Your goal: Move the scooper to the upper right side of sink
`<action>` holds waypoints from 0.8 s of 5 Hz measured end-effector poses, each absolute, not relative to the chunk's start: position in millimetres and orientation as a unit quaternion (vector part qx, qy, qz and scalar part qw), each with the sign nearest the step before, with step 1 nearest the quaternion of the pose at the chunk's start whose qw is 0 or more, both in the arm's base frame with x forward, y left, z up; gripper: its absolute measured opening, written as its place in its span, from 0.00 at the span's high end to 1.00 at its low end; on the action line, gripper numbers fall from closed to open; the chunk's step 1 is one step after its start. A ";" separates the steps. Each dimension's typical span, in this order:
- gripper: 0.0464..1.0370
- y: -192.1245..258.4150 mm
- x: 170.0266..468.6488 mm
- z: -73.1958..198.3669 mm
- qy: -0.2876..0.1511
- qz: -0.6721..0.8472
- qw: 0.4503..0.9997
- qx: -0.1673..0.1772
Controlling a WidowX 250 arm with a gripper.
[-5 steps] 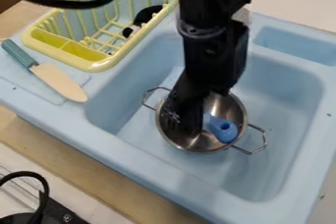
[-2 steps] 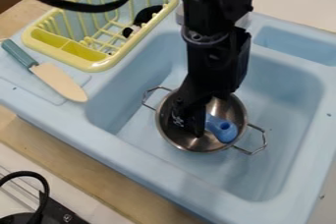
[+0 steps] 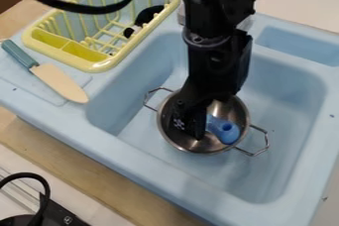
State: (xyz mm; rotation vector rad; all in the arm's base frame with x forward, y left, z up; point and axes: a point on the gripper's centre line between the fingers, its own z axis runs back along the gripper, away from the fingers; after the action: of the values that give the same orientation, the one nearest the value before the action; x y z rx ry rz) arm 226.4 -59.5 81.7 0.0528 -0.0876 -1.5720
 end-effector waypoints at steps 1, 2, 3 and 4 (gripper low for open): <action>0.06 -62.3 228.5 80.6 -0.049 -0.709 0.703 0.020; 0.08 -60.6 228.1 76.6 -0.039 -0.709 0.703 0.019; 0.19 -59.7 226.3 74.5 -0.035 -0.708 0.705 0.018; 0.48 -59.7 225.2 70.5 -0.036 -0.707 0.706 0.012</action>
State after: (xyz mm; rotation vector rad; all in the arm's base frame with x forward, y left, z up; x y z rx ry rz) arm 225.2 -59.7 70.5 0.0277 -0.0808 -1.5707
